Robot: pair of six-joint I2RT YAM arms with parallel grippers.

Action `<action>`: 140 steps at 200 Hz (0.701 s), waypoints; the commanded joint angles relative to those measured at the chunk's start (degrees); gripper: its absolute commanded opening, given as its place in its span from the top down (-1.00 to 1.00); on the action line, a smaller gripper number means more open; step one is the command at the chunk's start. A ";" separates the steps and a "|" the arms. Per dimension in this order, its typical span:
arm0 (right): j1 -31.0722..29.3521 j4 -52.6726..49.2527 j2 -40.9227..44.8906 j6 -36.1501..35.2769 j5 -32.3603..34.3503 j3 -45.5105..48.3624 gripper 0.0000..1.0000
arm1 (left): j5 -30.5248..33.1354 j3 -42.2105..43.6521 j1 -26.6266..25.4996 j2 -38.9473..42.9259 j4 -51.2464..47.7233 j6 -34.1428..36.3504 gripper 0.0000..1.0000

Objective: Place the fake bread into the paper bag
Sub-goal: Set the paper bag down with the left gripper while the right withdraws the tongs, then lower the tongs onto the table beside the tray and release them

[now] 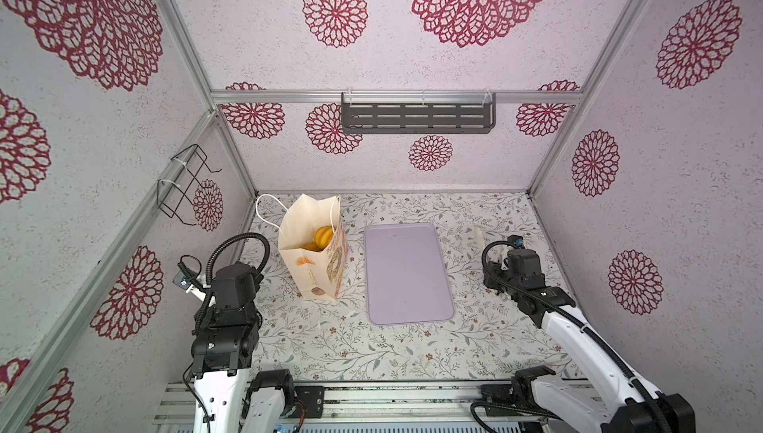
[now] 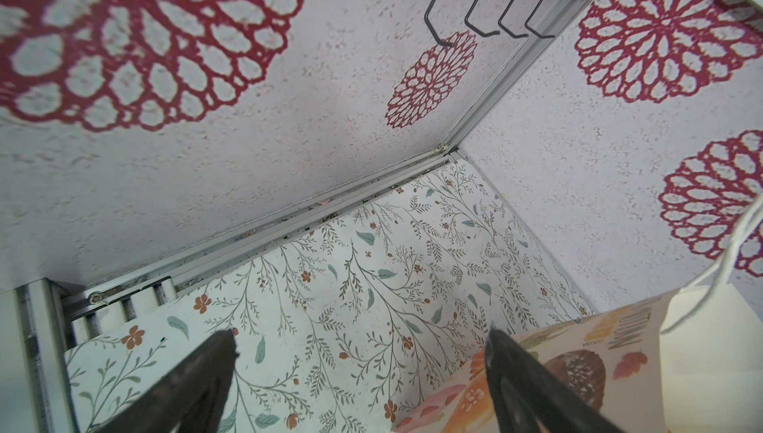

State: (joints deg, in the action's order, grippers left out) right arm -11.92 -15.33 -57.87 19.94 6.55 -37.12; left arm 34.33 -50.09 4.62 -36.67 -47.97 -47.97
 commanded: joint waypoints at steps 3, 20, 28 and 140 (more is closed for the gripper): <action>2.37 8.31 -2.71 -1.14 -1.89 0.92 -0.01 | -1.71 1.46 0.74 -0.03 2.43 -0.13 -0.94; 3.09 10.78 -5.62 -1.13 -2.14 1.39 -0.01 | -1.98 2.00 0.83 -0.02 3.03 -0.04 -0.94; 3.21 11.46 -7.18 -1.11 -2.22 1.12 -0.02 | -1.98 2.25 0.83 0.01 3.30 0.06 -0.94; 3.40 19.30 -26.55 -0.55 -3.71 -4.05 -0.08 | -0.99 5.56 2.27 0.36 5.42 1.93 -0.94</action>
State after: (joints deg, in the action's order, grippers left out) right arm -8.86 -0.67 -82.39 19.51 3.36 -38.48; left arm 32.82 -45.21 5.91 -36.64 -44.38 -46.65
